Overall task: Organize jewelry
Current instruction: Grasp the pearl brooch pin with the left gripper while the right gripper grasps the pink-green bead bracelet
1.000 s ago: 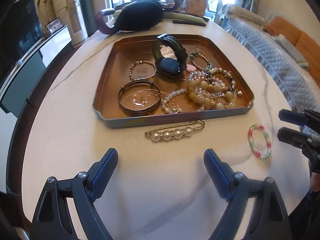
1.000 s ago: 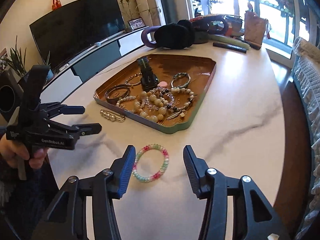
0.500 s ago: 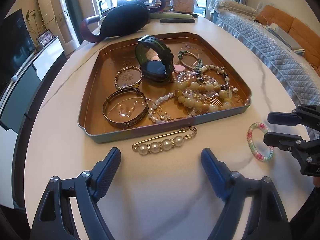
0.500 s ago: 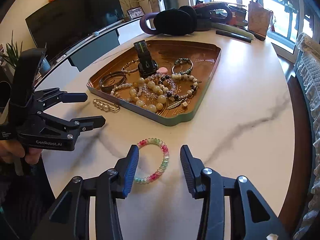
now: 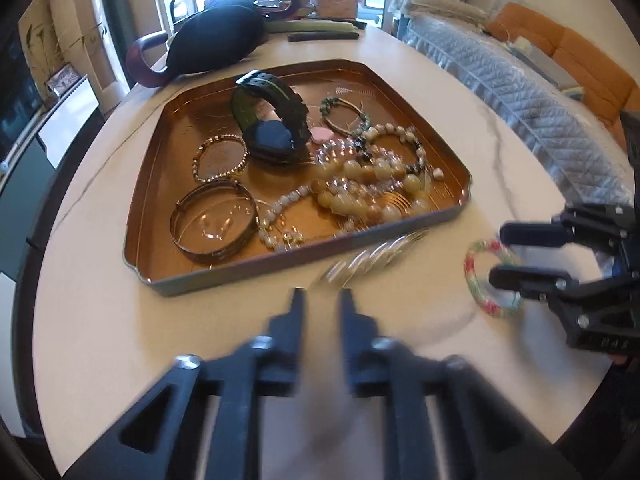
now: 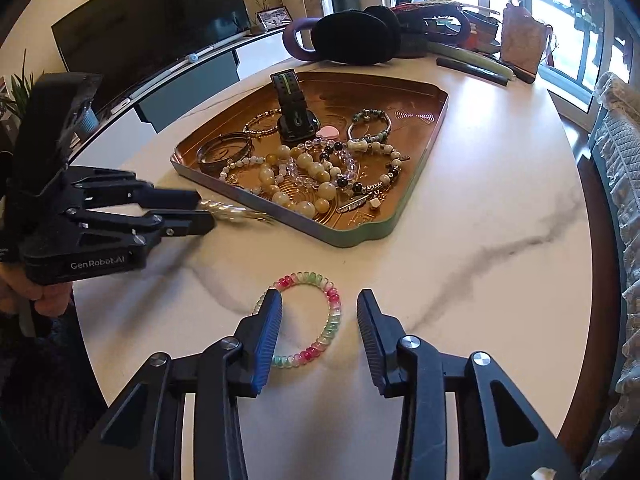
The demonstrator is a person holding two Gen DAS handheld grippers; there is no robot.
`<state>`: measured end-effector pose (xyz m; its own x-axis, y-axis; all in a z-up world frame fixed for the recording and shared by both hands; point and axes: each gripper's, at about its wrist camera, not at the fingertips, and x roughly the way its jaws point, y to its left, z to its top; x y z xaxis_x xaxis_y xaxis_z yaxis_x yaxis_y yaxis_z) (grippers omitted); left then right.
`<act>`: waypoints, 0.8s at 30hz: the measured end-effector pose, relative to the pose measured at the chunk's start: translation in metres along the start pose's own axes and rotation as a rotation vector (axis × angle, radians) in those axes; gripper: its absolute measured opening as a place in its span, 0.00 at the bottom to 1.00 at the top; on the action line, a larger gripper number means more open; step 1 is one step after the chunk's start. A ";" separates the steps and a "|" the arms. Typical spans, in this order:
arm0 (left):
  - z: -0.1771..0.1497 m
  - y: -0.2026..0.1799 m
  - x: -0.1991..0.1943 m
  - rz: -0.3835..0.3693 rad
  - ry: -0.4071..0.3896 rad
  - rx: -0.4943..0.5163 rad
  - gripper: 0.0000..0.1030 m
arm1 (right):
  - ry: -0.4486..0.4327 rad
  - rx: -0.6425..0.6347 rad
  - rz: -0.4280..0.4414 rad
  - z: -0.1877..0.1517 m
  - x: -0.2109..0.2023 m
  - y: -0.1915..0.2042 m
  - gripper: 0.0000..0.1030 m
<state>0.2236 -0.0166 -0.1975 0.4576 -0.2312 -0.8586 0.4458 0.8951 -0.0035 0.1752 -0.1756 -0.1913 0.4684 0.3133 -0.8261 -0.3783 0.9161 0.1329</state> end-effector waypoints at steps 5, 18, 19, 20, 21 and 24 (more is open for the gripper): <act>-0.017 -0.010 -0.012 0.007 0.001 0.033 0.13 | 0.004 -0.006 -0.005 -0.002 -0.002 0.000 0.31; -0.002 -0.060 -0.008 0.044 -0.062 0.271 0.56 | -0.024 0.055 0.002 -0.005 -0.012 -0.017 0.16; 0.000 -0.062 -0.005 0.024 -0.057 0.276 0.56 | -0.029 0.045 0.009 -0.005 -0.013 -0.015 0.17; 0.002 -0.063 -0.003 0.014 -0.051 0.283 0.56 | -0.027 0.035 0.012 -0.005 -0.012 -0.013 0.17; 0.003 -0.065 0.000 0.011 -0.046 0.292 0.56 | -0.021 0.024 0.011 -0.004 -0.010 -0.011 0.17; 0.009 -0.064 0.004 -0.013 -0.041 0.257 0.43 | -0.002 -0.007 -0.002 -0.005 -0.002 -0.005 0.17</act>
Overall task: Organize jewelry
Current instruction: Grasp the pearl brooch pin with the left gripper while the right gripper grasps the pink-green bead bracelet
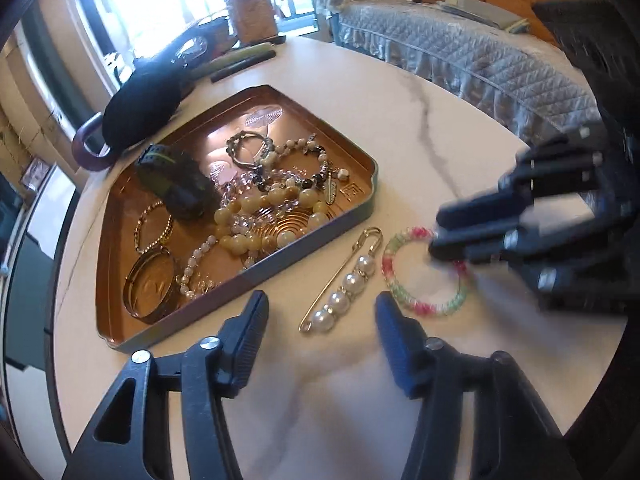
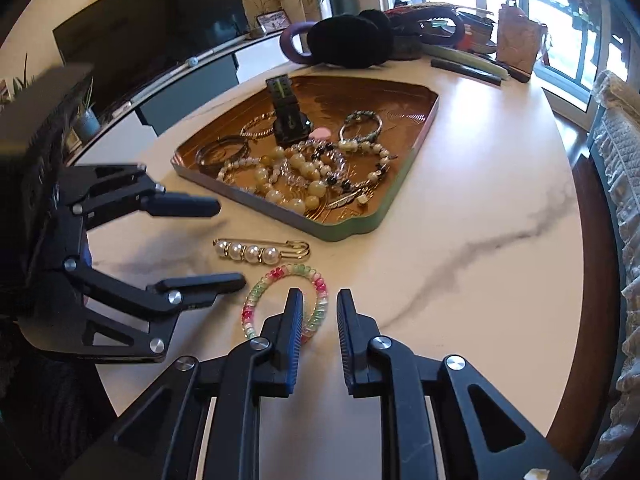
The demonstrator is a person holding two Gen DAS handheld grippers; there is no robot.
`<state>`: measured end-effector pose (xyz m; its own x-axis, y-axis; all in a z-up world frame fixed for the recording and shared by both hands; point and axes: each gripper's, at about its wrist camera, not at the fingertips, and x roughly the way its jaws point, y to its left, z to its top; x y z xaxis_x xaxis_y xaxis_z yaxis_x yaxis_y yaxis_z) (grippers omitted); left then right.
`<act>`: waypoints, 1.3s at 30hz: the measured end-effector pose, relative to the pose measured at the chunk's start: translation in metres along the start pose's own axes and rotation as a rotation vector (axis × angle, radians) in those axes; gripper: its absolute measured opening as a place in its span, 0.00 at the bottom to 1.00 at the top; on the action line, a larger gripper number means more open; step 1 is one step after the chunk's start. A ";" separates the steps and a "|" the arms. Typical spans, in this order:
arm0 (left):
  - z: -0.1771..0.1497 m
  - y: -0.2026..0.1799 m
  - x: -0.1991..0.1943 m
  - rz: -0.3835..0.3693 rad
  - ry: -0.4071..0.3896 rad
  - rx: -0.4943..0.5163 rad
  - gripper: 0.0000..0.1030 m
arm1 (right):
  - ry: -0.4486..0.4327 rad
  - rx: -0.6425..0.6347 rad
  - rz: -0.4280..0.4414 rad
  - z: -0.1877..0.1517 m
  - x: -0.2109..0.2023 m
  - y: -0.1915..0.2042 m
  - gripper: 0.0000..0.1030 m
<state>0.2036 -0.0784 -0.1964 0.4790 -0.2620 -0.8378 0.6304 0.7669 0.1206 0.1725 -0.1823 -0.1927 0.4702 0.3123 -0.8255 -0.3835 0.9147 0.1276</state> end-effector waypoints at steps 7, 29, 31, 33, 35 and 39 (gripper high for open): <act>0.001 0.011 0.001 -0.091 0.038 -0.116 0.18 | -0.009 0.007 -0.029 0.002 0.001 -0.004 0.10; -0.034 0.044 -0.027 -0.016 0.061 -0.299 0.43 | -0.043 0.023 0.004 0.008 -0.006 0.005 0.65; -0.031 0.043 -0.027 -0.004 0.049 -0.289 0.50 | -0.040 -0.005 0.006 0.007 -0.004 0.011 0.65; -0.030 0.043 -0.024 0.004 0.054 -0.279 0.51 | -0.023 -0.042 -0.001 0.006 0.001 0.018 0.65; -0.030 0.043 -0.019 0.006 0.071 -0.273 0.51 | -0.001 -0.070 -0.039 0.004 0.008 0.022 0.65; -0.029 0.044 -0.014 -0.002 0.087 -0.260 0.40 | -0.010 -0.118 -0.074 0.002 0.011 0.026 0.51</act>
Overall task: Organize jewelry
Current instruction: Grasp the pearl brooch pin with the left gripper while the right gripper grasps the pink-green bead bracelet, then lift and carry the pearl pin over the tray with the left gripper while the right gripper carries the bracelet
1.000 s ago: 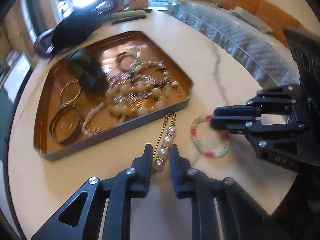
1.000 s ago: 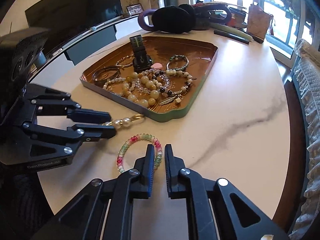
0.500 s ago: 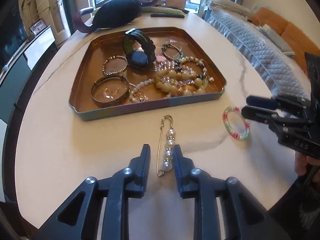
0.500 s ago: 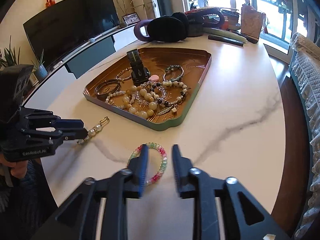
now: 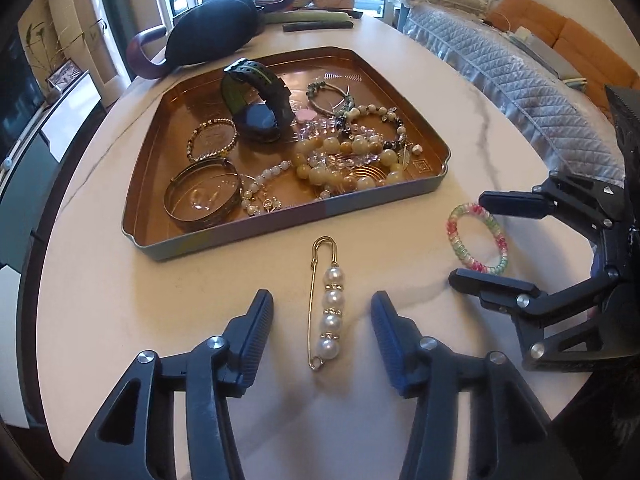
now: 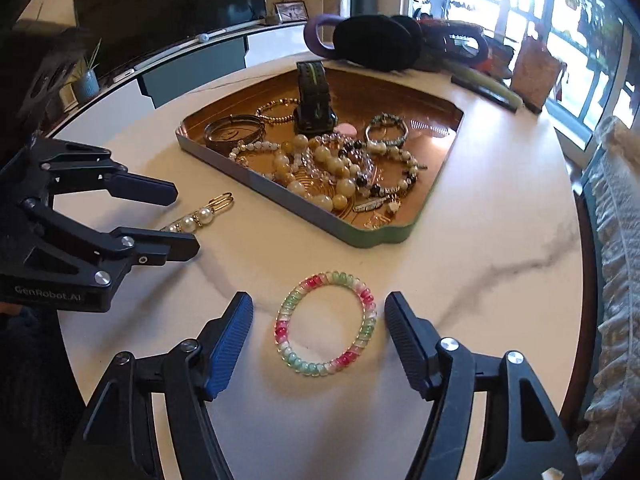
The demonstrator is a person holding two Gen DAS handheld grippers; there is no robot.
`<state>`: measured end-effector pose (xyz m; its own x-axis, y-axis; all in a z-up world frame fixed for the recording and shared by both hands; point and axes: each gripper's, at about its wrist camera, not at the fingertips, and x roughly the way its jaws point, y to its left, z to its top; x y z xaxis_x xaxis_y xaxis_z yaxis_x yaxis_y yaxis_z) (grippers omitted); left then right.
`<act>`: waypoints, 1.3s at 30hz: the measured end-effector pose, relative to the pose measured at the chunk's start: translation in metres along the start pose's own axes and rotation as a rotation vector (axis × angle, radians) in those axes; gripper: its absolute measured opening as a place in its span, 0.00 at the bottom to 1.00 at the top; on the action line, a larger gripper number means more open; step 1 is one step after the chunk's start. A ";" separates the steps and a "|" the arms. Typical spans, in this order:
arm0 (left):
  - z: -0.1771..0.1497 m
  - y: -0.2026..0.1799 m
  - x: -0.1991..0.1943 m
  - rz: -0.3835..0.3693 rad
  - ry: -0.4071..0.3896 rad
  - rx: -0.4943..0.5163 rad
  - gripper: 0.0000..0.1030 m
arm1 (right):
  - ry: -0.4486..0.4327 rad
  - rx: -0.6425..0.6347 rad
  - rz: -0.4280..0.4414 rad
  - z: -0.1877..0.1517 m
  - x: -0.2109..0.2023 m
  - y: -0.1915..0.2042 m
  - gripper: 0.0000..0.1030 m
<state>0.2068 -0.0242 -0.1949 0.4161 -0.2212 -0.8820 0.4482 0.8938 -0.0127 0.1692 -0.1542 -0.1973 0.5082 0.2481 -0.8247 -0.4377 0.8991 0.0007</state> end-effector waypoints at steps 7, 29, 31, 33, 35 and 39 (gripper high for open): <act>-0.004 -0.005 -0.004 -0.036 -0.002 0.032 0.12 | -0.017 0.002 0.001 0.000 -0.001 -0.005 0.11; -0.010 -0.004 -0.027 -0.031 -0.074 0.005 0.11 | -0.120 0.083 -0.017 0.003 -0.033 -0.027 0.05; -0.009 -0.006 -0.028 -0.033 -0.081 0.007 0.11 | -0.127 0.112 -0.012 0.004 -0.034 -0.034 0.05; -0.006 -0.006 -0.031 -0.032 -0.098 0.003 0.11 | -0.140 0.133 -0.009 0.006 -0.036 -0.039 0.05; -0.005 -0.007 -0.035 -0.033 -0.113 -0.002 0.11 | -0.148 0.156 -0.018 0.007 -0.037 -0.043 0.05; -0.005 -0.012 -0.047 -0.042 -0.146 0.014 0.11 | -0.173 0.199 -0.021 0.013 -0.039 -0.045 0.05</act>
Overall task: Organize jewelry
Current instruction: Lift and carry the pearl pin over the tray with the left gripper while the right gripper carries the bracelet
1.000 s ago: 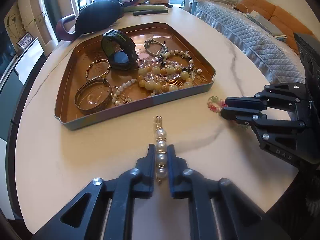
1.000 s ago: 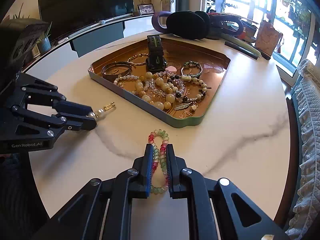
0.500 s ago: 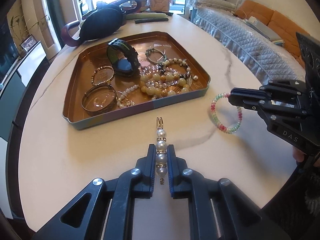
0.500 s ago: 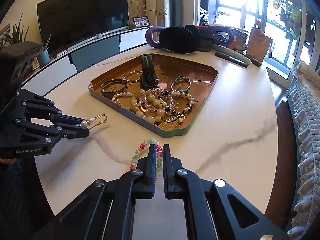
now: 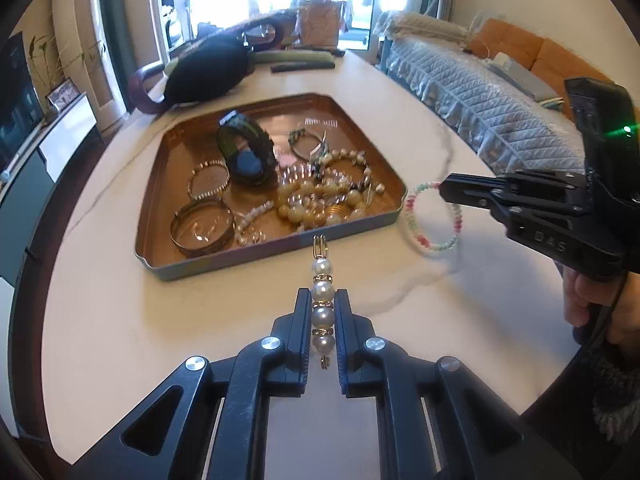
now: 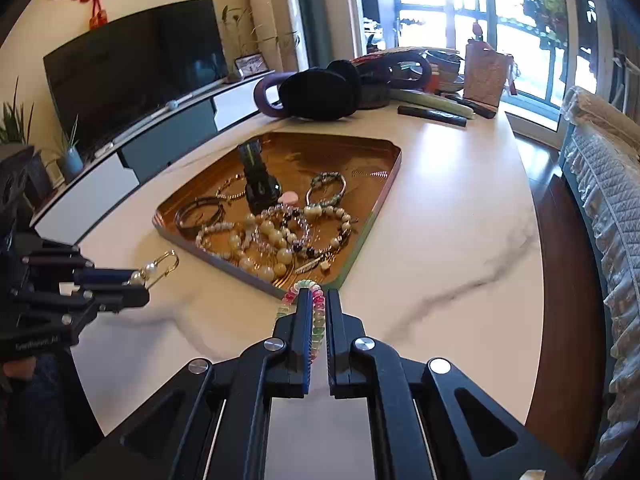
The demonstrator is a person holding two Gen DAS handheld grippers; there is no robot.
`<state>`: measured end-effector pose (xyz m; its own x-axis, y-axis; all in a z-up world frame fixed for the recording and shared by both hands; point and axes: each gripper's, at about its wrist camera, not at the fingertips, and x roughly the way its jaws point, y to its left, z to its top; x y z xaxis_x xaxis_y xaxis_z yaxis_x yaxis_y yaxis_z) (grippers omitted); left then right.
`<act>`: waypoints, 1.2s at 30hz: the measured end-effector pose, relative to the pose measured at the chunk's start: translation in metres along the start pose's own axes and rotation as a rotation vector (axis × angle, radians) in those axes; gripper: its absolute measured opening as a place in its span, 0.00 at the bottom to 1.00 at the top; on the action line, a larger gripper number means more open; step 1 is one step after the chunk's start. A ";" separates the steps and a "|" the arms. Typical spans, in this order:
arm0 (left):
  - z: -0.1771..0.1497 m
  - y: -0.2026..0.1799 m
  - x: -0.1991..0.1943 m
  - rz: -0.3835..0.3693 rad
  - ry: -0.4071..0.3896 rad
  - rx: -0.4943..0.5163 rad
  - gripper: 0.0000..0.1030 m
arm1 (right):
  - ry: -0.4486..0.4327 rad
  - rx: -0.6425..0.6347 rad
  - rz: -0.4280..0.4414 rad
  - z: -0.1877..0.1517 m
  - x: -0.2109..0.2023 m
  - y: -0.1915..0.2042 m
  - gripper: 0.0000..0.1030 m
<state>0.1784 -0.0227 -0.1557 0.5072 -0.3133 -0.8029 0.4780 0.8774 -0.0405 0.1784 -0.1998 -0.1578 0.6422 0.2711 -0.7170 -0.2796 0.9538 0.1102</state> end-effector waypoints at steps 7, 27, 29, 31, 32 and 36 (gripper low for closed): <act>-0.017 -0.012 0.003 0.036 0.019 0.091 0.11 | 0.000 0.063 0.042 0.004 0.001 0.008 0.05; 0.066 0.020 -0.112 0.059 -0.317 -0.120 0.11 | -0.255 -0.098 0.090 0.091 -0.109 0.072 0.05; 0.079 0.025 -0.119 0.080 -0.350 -0.119 0.11 | -0.292 -0.118 0.073 0.108 -0.119 0.072 0.05; 0.091 0.033 -0.120 0.087 -0.378 -0.115 0.11 | -0.314 -0.111 0.073 0.120 -0.123 0.069 0.05; 0.094 0.038 -0.118 0.099 -0.384 -0.119 0.11 | -0.325 -0.100 0.072 0.126 -0.121 0.066 0.05; 0.101 0.067 -0.088 0.112 -0.360 -0.198 0.11 | -0.310 -0.041 0.105 0.134 -0.097 0.053 0.05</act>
<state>0.2382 0.0275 -0.0281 0.7829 -0.2883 -0.5513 0.2766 0.9550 -0.1066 0.1970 -0.1581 0.0097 0.7933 0.3998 -0.4592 -0.3799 0.9144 0.1399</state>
